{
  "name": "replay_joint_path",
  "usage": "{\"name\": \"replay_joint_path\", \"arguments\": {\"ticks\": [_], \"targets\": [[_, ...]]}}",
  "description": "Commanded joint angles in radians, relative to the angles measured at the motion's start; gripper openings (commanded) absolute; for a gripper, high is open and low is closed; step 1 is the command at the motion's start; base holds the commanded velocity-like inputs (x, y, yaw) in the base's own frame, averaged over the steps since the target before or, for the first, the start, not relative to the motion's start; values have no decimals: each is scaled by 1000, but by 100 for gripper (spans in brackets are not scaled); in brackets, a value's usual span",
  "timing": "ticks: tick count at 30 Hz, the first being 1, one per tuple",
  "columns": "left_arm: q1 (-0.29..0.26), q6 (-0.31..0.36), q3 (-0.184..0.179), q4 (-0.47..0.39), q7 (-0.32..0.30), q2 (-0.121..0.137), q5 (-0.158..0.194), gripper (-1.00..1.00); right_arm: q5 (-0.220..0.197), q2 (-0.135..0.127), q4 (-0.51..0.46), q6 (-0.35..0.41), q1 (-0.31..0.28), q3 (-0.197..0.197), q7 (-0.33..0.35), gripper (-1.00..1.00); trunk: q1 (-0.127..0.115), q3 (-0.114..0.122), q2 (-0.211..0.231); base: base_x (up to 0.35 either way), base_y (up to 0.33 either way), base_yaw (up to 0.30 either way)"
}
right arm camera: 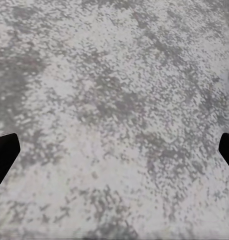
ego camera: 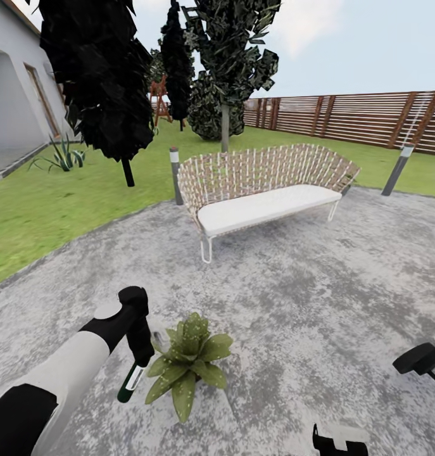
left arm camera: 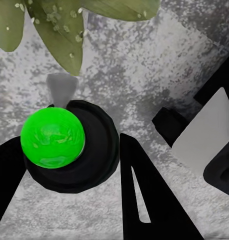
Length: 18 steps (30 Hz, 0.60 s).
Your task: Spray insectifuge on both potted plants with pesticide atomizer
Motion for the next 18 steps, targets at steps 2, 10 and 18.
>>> {"name": "replay_joint_path", "arguments": {"ticks": [2,10,18], "targets": [[4,11,-4,-2,-9,-1,-5,-100,10,0,2,-3,-1,-6,-4,100,0,-1,0,1,13,-180],[4,12,1,-3,-9,-5,-6,-100,10,0,2,-3,-1,-6,-4,100,0,-1,0,-41,56,-29],[4,14,4,-3,-9,-5,-6,-100,10,2,2,-3,-1,-6,-4,100,0,-1,0,-88,276,-269]]}}
